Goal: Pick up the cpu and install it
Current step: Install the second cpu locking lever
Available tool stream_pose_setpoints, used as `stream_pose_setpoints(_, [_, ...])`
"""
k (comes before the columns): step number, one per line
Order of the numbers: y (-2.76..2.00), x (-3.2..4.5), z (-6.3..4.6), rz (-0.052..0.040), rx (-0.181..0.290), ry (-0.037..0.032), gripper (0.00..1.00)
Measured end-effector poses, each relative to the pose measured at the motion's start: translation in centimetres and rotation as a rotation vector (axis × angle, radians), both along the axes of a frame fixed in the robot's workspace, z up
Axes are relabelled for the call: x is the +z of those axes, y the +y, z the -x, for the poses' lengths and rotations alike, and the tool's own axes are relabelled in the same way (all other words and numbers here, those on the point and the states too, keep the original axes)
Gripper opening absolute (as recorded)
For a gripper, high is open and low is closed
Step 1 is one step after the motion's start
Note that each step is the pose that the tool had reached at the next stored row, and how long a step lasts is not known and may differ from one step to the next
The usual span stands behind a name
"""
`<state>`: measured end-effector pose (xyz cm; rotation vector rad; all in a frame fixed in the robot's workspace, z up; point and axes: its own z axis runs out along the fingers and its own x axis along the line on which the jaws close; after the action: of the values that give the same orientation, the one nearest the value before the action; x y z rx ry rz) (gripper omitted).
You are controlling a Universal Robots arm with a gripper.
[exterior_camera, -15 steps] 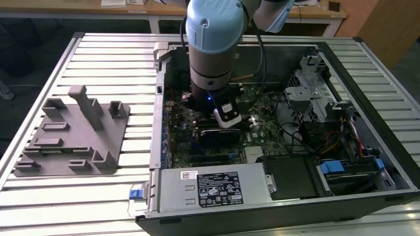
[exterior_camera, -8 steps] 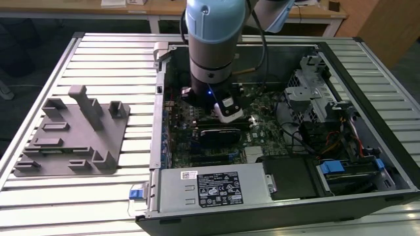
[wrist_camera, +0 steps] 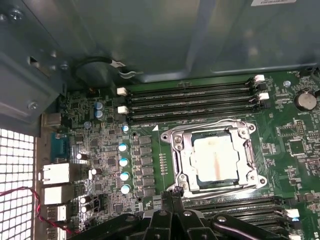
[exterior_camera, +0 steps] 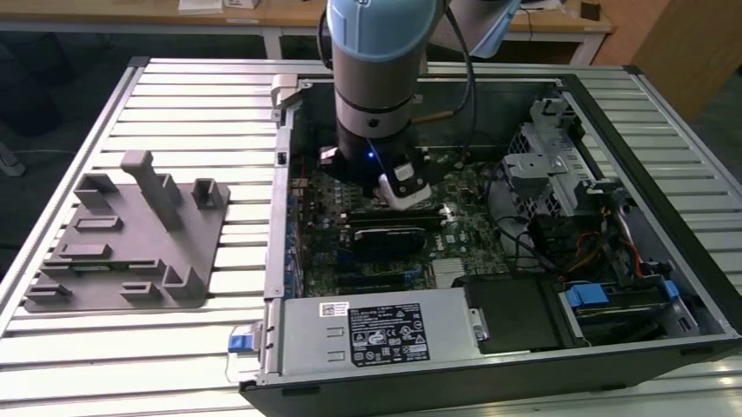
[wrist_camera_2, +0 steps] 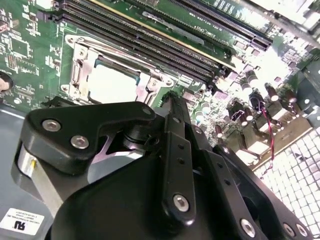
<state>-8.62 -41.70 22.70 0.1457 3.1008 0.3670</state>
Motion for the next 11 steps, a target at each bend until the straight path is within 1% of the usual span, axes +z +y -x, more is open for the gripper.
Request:
stream_pose_setpoints(4, [0.32,0.0,-0.2,0.0133,-0.007,0.0,0.11])
stream_pose_setpoints(6, [0.6,0.0,-0.4,0.019,-0.012,0.0,0.11])
stream_pose_setpoints(11, [1.19,0.0,-1.0,0.0292,-0.02,0.0,0.11])
